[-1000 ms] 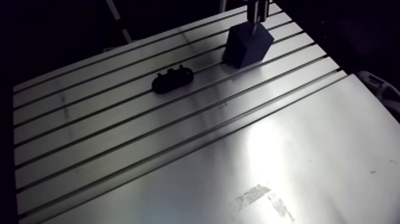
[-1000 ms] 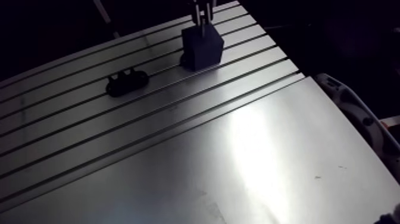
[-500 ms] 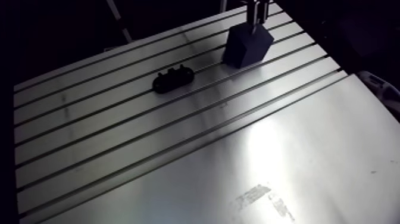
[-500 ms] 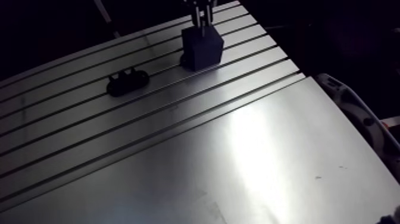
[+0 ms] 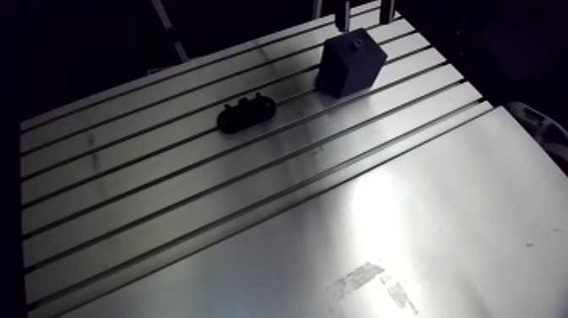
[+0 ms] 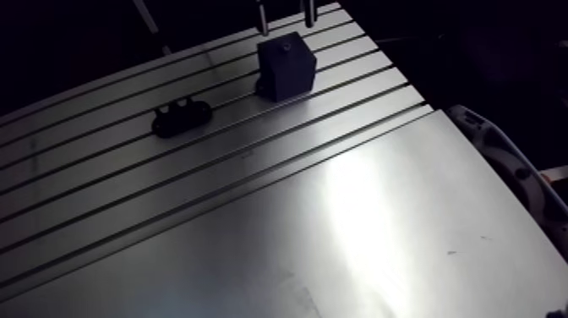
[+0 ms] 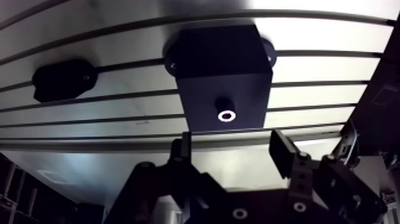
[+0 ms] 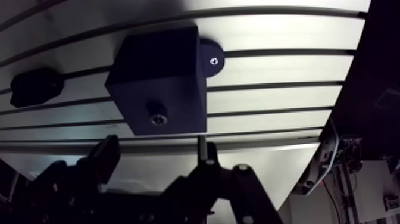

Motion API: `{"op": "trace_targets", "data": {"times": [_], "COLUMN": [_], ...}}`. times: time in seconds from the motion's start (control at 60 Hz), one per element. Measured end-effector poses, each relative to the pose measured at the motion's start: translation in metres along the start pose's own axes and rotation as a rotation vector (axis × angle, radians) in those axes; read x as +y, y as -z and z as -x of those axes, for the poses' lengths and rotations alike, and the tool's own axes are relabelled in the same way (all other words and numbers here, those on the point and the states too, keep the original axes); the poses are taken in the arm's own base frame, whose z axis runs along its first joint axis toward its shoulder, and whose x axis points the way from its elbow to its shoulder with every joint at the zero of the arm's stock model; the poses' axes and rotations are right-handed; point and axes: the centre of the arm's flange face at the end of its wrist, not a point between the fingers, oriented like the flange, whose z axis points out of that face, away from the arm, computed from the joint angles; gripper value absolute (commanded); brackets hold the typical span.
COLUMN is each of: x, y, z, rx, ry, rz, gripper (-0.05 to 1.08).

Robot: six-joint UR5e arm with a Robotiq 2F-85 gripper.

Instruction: Pick up the M10 bolt and insert it into the hole until fully seated.

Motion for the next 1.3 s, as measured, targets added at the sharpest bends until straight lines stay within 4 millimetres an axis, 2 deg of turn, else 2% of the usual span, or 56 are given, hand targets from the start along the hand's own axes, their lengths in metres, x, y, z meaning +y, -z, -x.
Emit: {"op": "trace_targets", "data": {"times": [0.167,0.35,0.533,0.867,1.067,1.3], "x": [0.0,-0.001,-0.012,-0.037,-0.05,-0.069], "y": [0.007,0.031,0.066,0.109,0.127,0.141], "z": [0.002,0.013,0.036,0.077,0.107,0.14], "rx": [0.013,0.056,0.115,0.193,0.247,0.317], "ry": [-0.001,-0.005,-0.003,0.006,0.009,0.015], "rz": [0.003,0.012,0.028,0.051,0.056,0.063], "gripper": [0.01,0.01,0.01,0.01,0.01,0.01]}}
